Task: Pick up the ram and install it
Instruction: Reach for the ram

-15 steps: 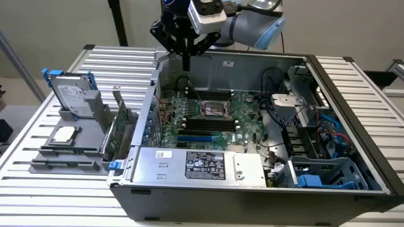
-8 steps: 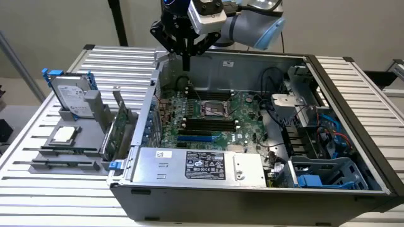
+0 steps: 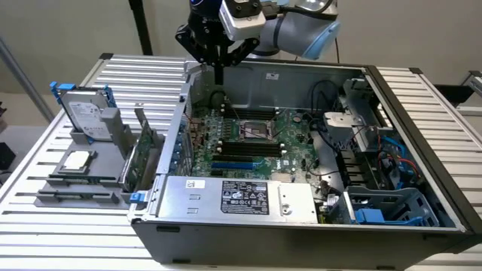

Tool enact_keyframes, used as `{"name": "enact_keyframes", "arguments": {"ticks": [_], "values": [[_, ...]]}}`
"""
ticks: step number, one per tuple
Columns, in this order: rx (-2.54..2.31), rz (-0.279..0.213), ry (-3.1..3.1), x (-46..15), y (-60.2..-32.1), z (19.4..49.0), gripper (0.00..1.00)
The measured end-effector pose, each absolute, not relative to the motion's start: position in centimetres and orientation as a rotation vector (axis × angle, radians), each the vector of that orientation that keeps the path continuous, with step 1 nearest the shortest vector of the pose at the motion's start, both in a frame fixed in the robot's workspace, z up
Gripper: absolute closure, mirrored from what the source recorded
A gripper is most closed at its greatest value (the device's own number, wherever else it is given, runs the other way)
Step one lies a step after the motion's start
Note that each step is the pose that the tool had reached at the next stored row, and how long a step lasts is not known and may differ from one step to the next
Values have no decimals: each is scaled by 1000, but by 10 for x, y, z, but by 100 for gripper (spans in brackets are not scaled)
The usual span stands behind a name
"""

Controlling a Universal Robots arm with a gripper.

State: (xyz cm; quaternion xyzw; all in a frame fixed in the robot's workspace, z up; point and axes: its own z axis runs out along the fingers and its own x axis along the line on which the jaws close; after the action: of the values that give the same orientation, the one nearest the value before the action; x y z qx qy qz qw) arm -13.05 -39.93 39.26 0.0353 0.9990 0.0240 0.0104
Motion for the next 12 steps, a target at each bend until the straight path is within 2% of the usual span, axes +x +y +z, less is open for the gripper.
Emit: {"name": "enact_keyframes", "arguments": {"ticks": [12], "values": [[110,75,3118,-185,-404,393,100]]}}
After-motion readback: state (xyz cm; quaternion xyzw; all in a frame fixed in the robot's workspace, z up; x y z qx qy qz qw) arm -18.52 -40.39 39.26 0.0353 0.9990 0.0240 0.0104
